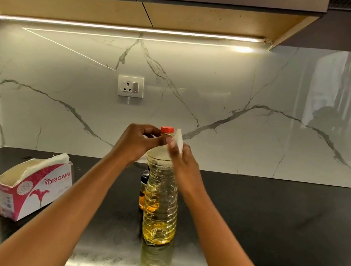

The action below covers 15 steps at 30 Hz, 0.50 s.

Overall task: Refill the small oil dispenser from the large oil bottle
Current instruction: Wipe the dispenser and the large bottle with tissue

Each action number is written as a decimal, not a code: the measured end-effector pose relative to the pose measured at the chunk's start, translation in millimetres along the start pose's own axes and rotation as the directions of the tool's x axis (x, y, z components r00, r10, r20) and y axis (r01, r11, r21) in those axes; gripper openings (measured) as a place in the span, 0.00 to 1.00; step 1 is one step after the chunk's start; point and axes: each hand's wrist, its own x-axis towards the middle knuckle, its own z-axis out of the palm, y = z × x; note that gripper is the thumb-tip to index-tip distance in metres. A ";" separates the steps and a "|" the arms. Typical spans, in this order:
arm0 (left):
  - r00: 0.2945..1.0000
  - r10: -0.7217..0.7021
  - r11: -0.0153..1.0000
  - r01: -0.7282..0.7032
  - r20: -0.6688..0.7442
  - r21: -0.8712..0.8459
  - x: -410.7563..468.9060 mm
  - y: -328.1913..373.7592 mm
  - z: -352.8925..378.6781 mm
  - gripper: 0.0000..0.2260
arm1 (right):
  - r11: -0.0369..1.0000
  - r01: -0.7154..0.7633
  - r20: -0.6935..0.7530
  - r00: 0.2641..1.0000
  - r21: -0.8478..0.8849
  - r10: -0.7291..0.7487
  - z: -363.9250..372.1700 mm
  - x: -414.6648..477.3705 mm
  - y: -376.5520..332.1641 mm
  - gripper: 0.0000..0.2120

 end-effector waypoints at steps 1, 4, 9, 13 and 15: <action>1.000 0.016 1.000 -0.016 0.016 0.004 1.3 -2.7 -1.1 0.11 | 0.993 -0.065 0.073 0.996 0.099 0.058 -5.8 8.4 -2.3 0.29; 0.997 0.034 0.999 -0.036 0.069 0.029 4.6 -5.4 -3.5 0.13 | 0.990 -0.114 0.080 0.991 0.083 0.107 -12.1 13.2 -5.7 0.24; 0.989 0.041 0.996 -0.029 0.141 -0.090 9.3 -13.0 -3.8 0.13 | 0.998 0.017 -0.079 0.997 -0.064 -0.022 -10.0 -1.9 3.0 0.20; 0.973 0.096 0.991 -0.074 0.209 -0.110 14.2 -14.0 -6.4 0.20 | 0.901 -0.297 0.109 0.955 0.317 0.277 -14.9 16.3 -0.9 0.23; 0.959 0.108 0.989 -0.077 0.263 -0.126 18.6 -14.6 -5.7 0.25 | 0.847 -0.345 0.149 0.939 0.404 0.311 -17.2 16.7 0.8 0.22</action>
